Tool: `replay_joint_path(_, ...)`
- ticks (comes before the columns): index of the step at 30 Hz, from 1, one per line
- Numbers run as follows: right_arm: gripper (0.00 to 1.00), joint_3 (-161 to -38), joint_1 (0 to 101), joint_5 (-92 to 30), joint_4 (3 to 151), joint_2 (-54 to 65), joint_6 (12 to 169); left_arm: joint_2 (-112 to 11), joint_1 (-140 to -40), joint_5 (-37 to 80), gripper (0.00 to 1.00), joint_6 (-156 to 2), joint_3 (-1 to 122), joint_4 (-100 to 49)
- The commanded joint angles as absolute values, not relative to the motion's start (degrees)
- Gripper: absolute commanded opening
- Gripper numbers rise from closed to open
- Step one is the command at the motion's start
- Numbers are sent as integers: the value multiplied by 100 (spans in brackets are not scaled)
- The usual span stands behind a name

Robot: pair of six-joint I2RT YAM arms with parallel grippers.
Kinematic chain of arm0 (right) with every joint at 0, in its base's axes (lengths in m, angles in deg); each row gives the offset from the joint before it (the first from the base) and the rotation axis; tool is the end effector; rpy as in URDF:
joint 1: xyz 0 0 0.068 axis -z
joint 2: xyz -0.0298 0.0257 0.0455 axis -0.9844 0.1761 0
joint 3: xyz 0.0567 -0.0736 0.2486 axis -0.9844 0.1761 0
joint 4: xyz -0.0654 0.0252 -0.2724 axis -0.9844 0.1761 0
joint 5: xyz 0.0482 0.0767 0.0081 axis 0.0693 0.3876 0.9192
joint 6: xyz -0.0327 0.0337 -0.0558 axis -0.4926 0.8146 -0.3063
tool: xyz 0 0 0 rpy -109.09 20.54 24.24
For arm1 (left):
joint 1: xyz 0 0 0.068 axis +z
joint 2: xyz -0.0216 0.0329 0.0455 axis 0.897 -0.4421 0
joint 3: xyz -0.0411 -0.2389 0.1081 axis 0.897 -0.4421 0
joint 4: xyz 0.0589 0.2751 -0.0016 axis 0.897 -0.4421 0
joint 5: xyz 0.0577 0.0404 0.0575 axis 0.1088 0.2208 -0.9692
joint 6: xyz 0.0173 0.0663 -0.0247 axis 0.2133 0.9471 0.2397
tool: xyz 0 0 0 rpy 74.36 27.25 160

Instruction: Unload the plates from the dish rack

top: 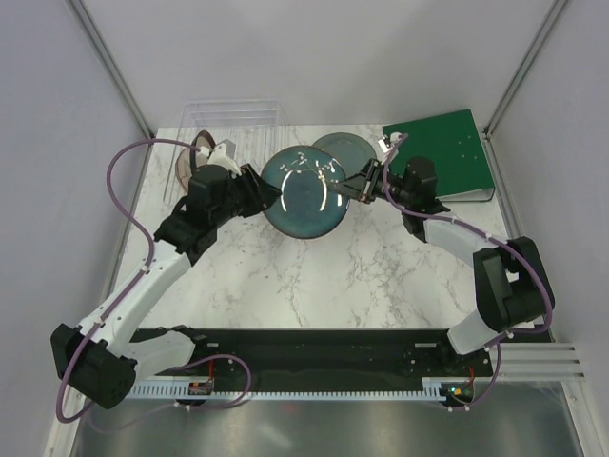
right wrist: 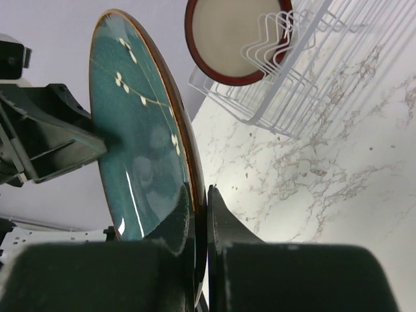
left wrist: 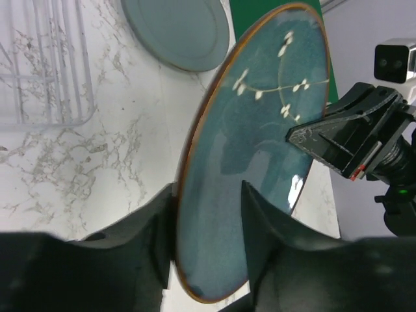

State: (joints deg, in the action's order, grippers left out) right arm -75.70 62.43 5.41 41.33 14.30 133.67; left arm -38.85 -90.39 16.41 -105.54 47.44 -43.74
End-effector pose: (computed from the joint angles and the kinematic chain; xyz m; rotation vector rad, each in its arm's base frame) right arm 0.3534 0.1553 0.2447 -0.1509 1.8373 1.4889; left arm 0.2688 -0.1385 0.3348 -0.2030 2.0169 -0.8185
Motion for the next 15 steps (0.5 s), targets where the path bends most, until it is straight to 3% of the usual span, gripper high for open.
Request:
replay_joint_path(1, 0, -7956, 6201, 47, 4586, 1148, 12633, -3852, -9048, 1141, 56, -10138, 5094, -3747)
replay_joint_path(3, 0, -8246, 6368, -130, 5094, 1095, 12414, -3887, -9031, 824, 76, -9884, 5156, -3993)
replay_joint_path(5, 0, -8588, 6613, -367, 5377, 1103, 12281, -3826, -9013, 262, 86, -9725, 5165, -4126)
replay_joint_path(6, 0, -8712, 6693, -446, 5683, 1130, 12176, -3791, -9004, 77, 99, -9577, 5174, -4196)
replay_joint_path(15, 0, -10627, 7485, -728, 6626, 2675, 12122, -3790, -8960, -1487, 100, -8242, 5463, -4083)
